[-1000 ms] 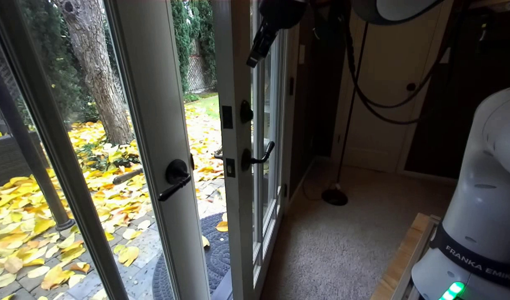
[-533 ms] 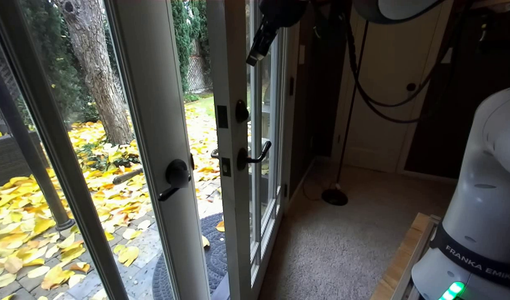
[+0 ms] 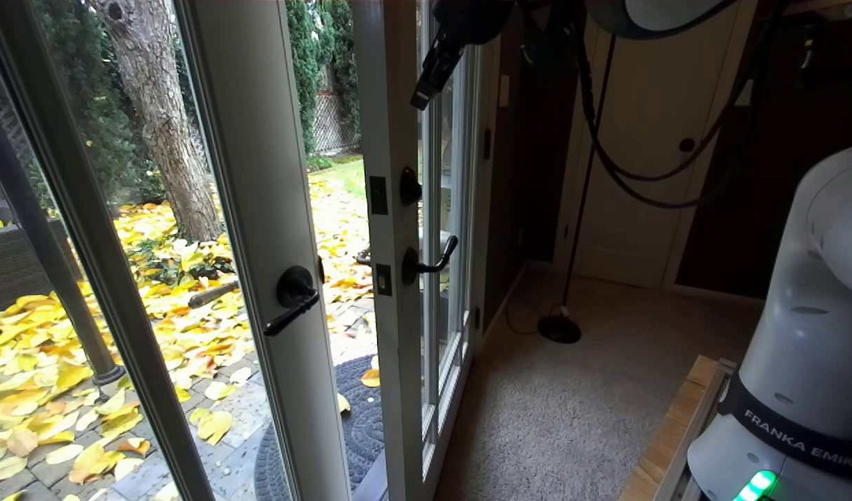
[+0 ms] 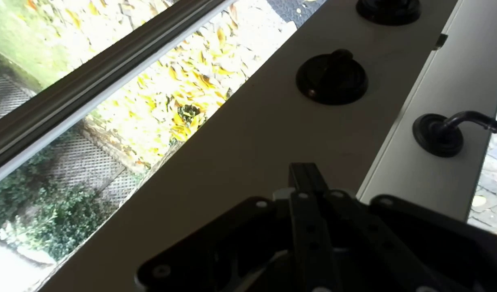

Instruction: Close the door

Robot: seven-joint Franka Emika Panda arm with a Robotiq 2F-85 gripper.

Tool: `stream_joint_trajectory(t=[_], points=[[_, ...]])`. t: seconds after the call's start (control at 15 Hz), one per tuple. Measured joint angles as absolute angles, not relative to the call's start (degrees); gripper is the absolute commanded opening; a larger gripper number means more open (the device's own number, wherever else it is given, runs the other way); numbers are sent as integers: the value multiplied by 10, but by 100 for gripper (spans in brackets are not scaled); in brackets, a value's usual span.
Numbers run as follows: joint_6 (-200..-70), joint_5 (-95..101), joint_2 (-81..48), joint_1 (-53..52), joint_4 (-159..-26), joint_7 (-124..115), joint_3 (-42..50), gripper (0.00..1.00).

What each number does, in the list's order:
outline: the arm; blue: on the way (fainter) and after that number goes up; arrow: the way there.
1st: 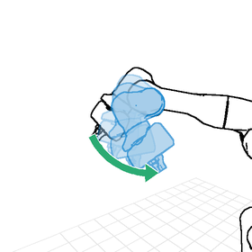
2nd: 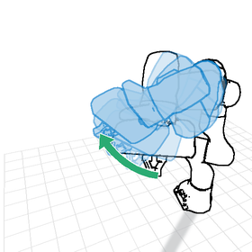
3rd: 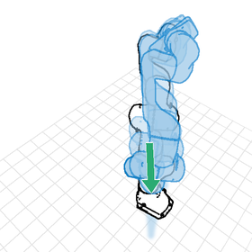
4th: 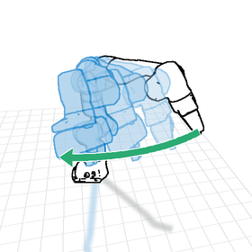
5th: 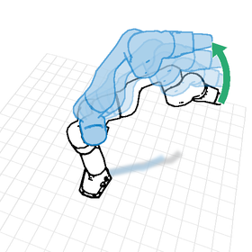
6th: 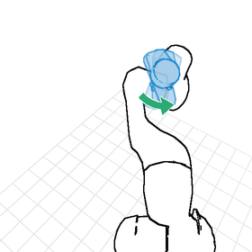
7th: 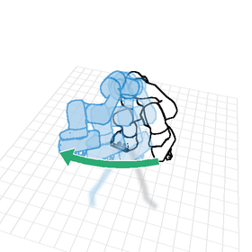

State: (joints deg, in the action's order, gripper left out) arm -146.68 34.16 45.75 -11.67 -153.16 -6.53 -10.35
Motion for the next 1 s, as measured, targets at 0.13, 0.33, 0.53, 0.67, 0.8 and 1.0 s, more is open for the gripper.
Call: stream_joint_trajectory(t=[0.13,0.33,0.53,0.67,0.8,1.0], points=[[-1509,334,457,-95,-1532,-76,-104,0],[-1607,329,452,-44,-1538,-90,-105,0],[-1726,311,440,-5,-1564,-103,-107,0],[-1803,311,420,4,-1577,-121,-100,0],[-1864,310,394,8,-1581,-131,-93,0],[-1947,308,355,35,-1578,-140,-106,0]])
